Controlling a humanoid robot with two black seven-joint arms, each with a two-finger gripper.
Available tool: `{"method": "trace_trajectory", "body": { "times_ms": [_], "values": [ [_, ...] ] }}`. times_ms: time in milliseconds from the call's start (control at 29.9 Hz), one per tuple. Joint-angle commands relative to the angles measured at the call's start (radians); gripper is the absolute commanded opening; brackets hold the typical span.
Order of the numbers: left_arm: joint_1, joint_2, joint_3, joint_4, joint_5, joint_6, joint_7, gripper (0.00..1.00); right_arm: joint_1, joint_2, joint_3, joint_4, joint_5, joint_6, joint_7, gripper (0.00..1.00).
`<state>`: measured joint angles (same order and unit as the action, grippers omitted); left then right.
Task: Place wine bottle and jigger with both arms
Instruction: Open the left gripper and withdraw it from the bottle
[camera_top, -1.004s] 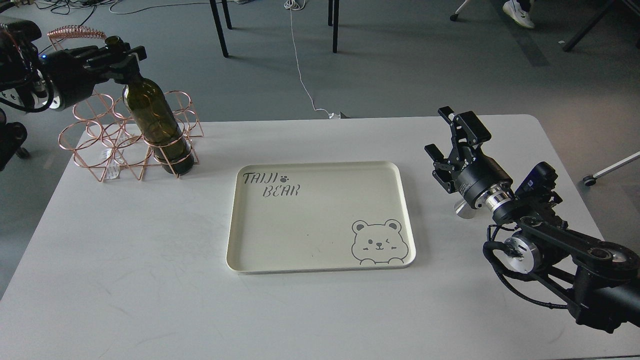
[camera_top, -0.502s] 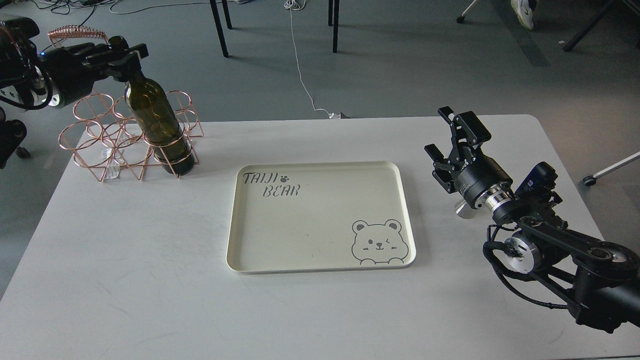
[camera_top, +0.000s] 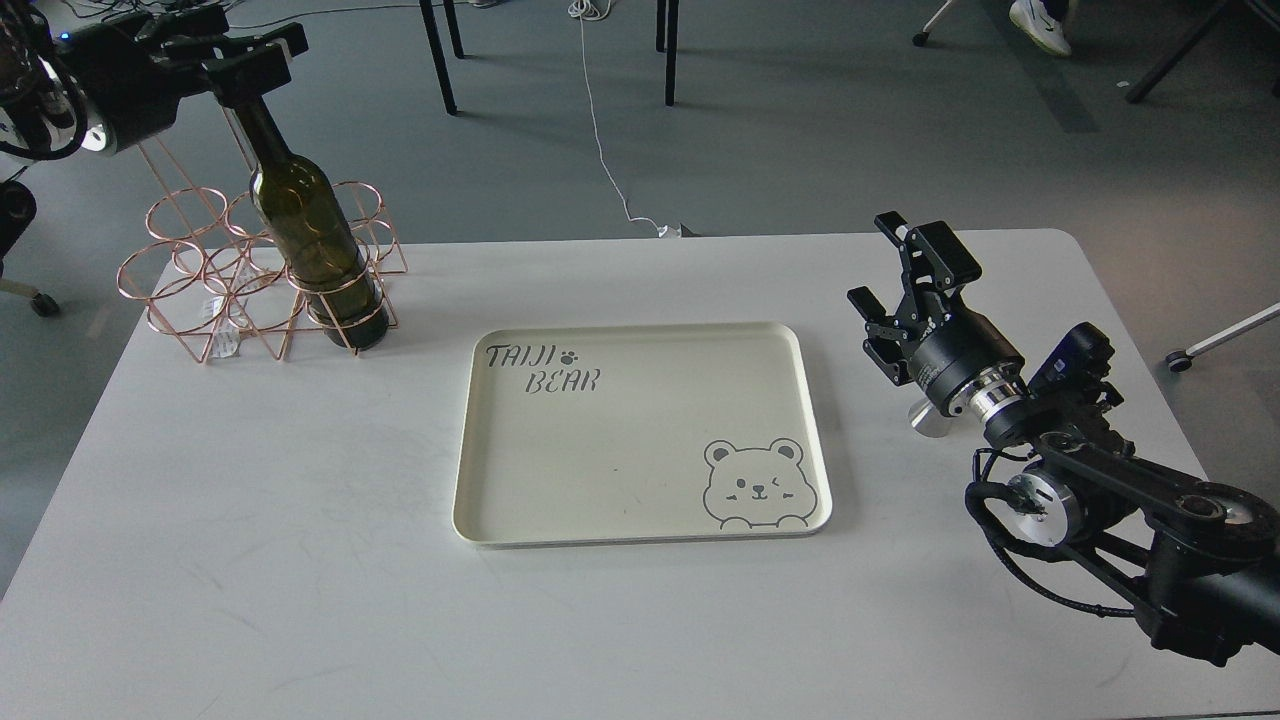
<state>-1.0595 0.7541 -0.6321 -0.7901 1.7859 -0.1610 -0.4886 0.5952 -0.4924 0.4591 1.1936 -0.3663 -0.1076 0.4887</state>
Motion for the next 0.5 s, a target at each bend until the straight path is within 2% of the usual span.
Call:
{"method": "trace_trajectory", "body": {
  "times_ms": [0,100,268,335,468],
  "values": [
    [-0.06,0.042,-0.005,-0.072,-0.138,-0.044,0.0,0.98,0.0,0.0,0.016,0.0,0.0,0.0,0.0,0.99],
    [-0.08,0.062,-0.008,-0.144,-0.383,-0.084,0.0,0.98,0.0,0.003,0.042,0.0,0.001,0.0,0.0,0.99],
    [-0.057,0.07,-0.011,-0.331,-0.846,-0.081,0.0,0.98,-0.003,0.015,0.09,0.001,0.004,0.0,0.0,0.99],
    [-0.004,0.056,-0.003,-0.411,-1.006,-0.08,0.0,0.98,-0.003,0.015,0.107,0.003,0.007,0.0,0.0,0.99],
    [0.137,0.038,-0.02,-0.532,-1.111,-0.071,0.0,0.98,-0.006,0.018,0.107,0.001,0.007,0.002,0.0,0.99]
  ]
}}
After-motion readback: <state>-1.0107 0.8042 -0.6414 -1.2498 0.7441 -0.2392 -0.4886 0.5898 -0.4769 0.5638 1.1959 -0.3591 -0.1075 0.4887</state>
